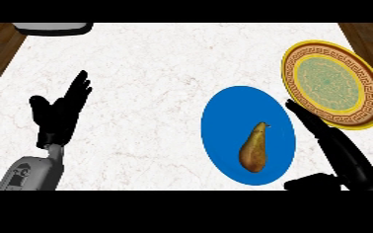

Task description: Pick the pear from the plate and place it in the plate

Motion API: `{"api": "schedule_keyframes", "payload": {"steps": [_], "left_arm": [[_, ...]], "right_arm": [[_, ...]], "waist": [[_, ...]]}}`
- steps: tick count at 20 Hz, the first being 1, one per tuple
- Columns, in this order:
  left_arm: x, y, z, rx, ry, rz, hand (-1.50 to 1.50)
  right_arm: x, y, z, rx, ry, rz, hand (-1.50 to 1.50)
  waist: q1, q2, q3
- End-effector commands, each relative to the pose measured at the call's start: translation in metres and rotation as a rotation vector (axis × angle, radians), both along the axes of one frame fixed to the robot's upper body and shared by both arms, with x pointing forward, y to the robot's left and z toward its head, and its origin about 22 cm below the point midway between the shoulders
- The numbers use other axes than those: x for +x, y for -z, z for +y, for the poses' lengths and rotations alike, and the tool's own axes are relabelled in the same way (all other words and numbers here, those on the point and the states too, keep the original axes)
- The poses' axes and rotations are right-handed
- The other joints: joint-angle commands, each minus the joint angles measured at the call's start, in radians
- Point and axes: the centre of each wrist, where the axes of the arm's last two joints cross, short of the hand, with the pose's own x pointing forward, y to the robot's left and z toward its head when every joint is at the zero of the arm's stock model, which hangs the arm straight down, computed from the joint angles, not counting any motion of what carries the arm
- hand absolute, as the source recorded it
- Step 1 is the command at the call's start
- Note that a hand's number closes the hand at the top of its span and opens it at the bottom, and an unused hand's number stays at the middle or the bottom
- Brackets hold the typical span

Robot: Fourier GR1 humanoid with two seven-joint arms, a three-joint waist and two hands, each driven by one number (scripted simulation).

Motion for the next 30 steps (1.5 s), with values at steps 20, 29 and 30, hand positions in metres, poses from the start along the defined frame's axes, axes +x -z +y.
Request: {"api": "schedule_keyframes", "payload": {"steps": [20, 29, 30], "left_arm": [[0.009, 0.0, 0.006, -0.004, -0.002, -0.011, 0.0], [0.006, -0.002, 0.017, 0.01, 0.0, -0.004, 0.0], [0.008, -0.01, -0.014, 0.004, -0.015, 0.001, 0.0]], "right_arm": [[0.051, 0.013, 0.041, -0.383, -0.021, 0.305, -1.5], [0.046, 0.022, 0.062, -0.452, 0.0, 0.305, -1.5], [0.047, 0.02, 0.057, -0.456, -0.006, 0.298, -1.5]], "waist": [[0.002, 0.001, 0.001], [-0.001, 0.0, 0.001], [0.0, 0.0, 0.001]]}}
